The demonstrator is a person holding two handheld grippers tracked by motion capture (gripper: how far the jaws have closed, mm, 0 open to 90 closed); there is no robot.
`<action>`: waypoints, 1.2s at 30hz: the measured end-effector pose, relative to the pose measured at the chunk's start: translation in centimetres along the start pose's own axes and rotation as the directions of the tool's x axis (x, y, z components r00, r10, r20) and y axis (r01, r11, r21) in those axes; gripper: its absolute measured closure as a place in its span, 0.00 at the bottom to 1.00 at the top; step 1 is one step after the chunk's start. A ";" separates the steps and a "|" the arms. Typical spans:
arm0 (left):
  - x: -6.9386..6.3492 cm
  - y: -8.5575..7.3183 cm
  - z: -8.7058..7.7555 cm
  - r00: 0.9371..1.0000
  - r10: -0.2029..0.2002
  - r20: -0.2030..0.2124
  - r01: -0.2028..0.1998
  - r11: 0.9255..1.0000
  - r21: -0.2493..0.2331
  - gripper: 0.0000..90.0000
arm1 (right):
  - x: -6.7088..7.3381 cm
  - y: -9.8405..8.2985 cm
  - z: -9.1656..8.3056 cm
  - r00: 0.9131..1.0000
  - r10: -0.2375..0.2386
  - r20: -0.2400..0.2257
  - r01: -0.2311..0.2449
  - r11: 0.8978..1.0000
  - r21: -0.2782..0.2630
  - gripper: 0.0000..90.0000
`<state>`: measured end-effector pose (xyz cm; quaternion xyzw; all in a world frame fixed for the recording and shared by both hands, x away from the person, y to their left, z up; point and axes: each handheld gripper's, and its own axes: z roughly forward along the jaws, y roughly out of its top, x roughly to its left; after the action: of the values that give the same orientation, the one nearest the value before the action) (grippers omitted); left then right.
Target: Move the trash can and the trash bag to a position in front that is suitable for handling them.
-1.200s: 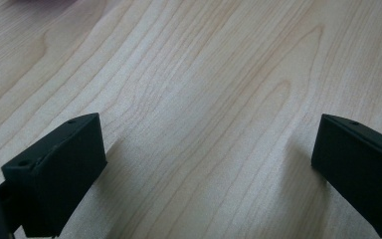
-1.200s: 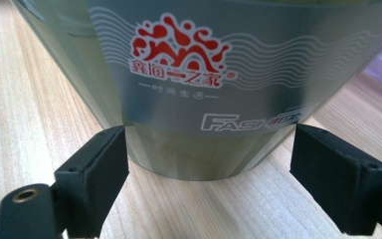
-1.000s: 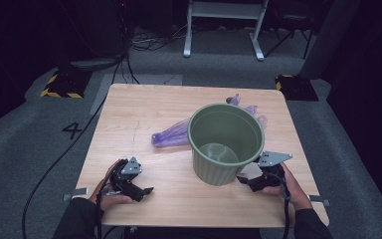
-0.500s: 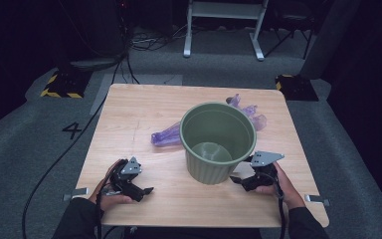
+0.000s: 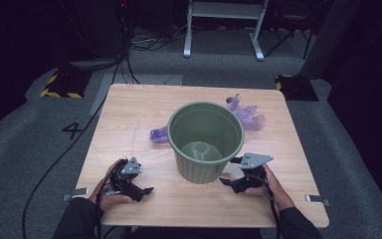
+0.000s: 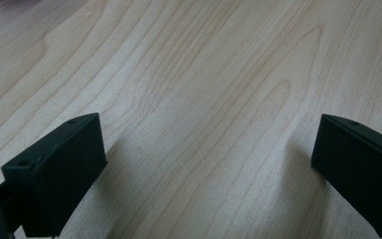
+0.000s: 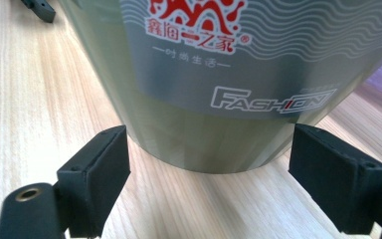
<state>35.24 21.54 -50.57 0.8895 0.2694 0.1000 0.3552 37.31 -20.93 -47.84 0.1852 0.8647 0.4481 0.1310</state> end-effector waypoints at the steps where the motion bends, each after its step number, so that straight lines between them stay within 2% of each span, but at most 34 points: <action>1: 0.0 0.0 0.0 1.000 0.000 -0.001 0.000 1.000 0.000 0.00 | 0.1 0.1 0.1 1.000 -0.001 -0.003 0.001 1.000 -0.002 0.18; 21: 0.0 0.0 0.0 1.000 -0.001 0.000 0.001 1.000 0.000 0.00 | 1.9 1.2 2.3 0.999 -0.041 -0.003 0.041 0.999 0.033 0.18; 31: 0.0 0.0 0.0 1.000 -0.001 0.000 0.001 1.000 0.000 0.00 | 3.0 1.7 3.9 0.998 -0.056 -0.034 0.058 0.997 0.047 0.19; 36: 0.0 0.0 0.0 1.000 0.000 0.000 0.000 1.000 0.000 0.00 | 3.0 1.5 3.7 0.998 -0.065 -0.025 0.067 0.996 0.051 0.21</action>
<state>35.23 21.52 -50.58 0.8894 0.2695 0.1000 0.3554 36.42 -16.15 -48.87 0.1548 0.8832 0.4230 0.1309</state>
